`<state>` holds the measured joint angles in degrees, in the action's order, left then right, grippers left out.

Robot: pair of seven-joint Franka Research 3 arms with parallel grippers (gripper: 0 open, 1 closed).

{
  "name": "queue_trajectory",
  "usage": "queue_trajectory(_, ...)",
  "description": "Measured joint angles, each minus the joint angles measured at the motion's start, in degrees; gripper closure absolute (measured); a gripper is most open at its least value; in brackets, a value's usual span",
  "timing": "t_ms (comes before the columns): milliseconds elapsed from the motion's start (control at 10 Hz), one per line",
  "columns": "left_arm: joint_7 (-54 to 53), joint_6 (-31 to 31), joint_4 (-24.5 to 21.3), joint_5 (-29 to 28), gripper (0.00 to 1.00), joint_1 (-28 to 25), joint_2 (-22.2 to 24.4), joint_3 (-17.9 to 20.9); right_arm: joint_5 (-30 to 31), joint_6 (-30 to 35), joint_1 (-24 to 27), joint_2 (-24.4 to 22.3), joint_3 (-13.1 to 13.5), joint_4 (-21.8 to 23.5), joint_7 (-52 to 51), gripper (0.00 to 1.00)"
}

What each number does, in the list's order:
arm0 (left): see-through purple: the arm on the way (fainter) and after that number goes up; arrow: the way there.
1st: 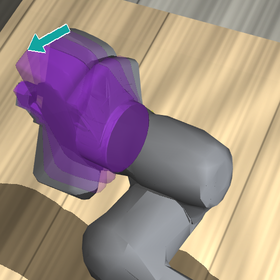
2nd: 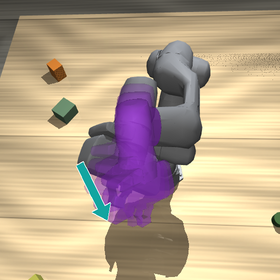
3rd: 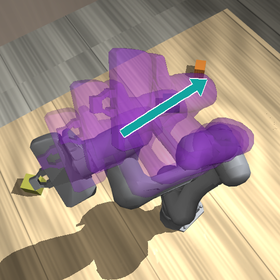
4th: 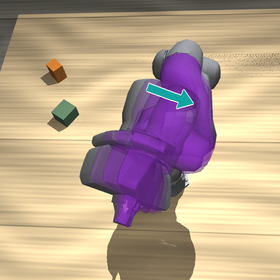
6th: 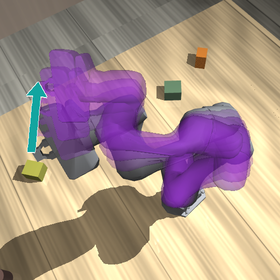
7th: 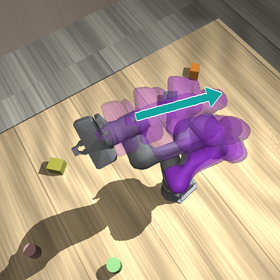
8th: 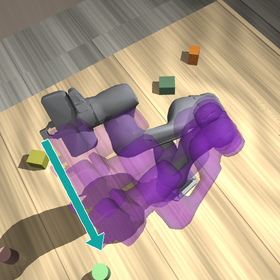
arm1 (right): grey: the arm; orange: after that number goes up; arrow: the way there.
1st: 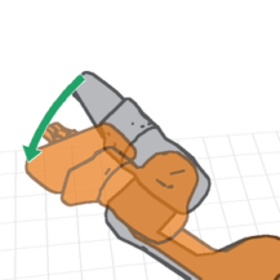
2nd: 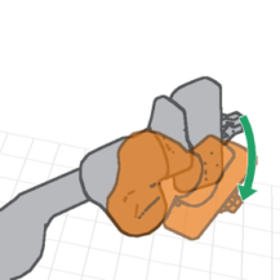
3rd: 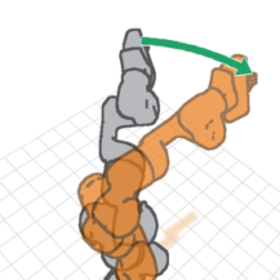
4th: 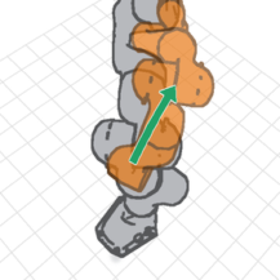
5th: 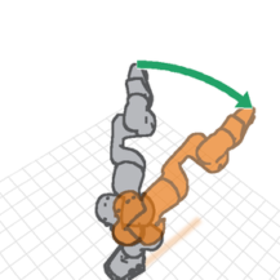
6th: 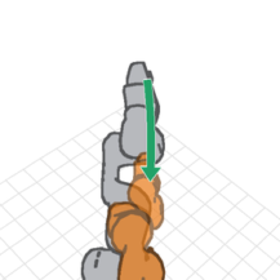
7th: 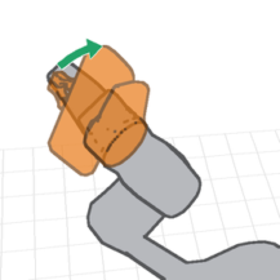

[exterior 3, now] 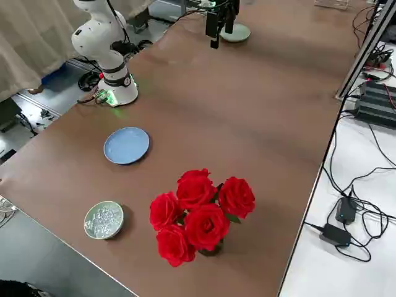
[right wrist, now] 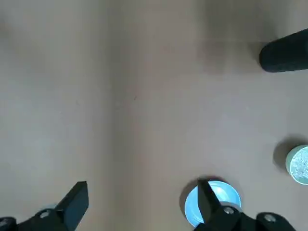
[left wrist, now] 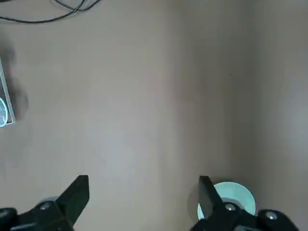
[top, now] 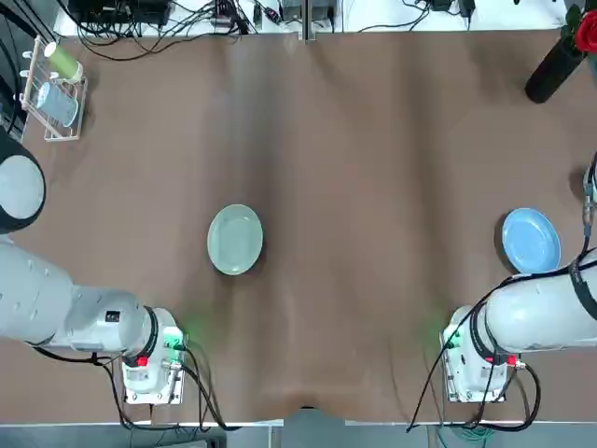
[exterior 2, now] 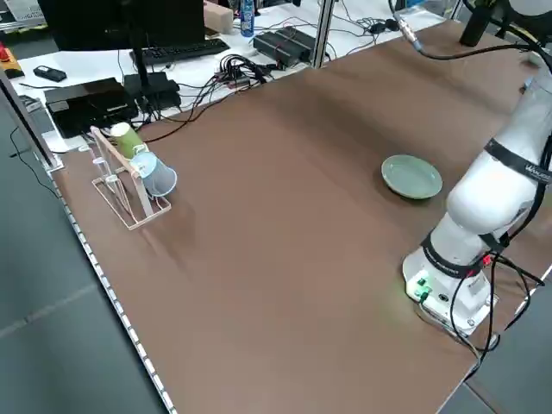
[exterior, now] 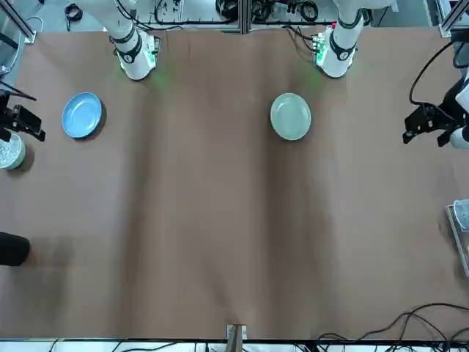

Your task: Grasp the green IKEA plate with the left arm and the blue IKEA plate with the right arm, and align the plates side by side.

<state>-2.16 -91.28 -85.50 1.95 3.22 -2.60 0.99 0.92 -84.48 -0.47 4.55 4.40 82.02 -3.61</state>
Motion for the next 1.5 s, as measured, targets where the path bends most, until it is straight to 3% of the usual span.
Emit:
queue_trajectory(400,1.32,0.56,-0.69,0.00,0.00,-0.08,-0.13,-0.13,-4.23,-2.08,7.34,-0.27,0.48,9.61,-1.91,0.00)
queue_trajectory(600,3.43,0.66,-4.45,0.04,0.00,0.21,0.33,-1.05,-4.49,-8.16,8.34,-3.91,0.67,19.92,-3.28,0.00)
queue_trajectory(700,4.09,0.66,-8.80,0.09,0.00,0.28,1.84,-2.28,-4.49,-11.68,9.40,-6.87,0.72,27.36,-3.74,0.00)
queue_trajectory(900,6.89,-3.73,-23.31,0.56,0.00,0.43,8.40,-7.00,-4.49,-17.90,13.18,-10.89,1.03,39.88,-6.56,0.02)
queue_trajectory(1100,12.79,-12.58,-38.63,1.93,0.00,0.61,14.12,-15.50,-4.51,-27.84,17.28,-11.55,1.45,49.50,-11.36,0.02)
queue_trajectory(1300,17.79,-21.38,-47.77,4.82,0.00,0.84,14.78,-23.90,-6.04,-36.97,23.40,-10.70,1.68,58.49,-18.03,0.04)
queue_trajectory(1500,22.76,-28.69,-53.63,5.36,0.00,0.88,12.67,-30.40,-7.17,-44.32,29.24,-6.89,1.88,63.28,-24.73,0.04)
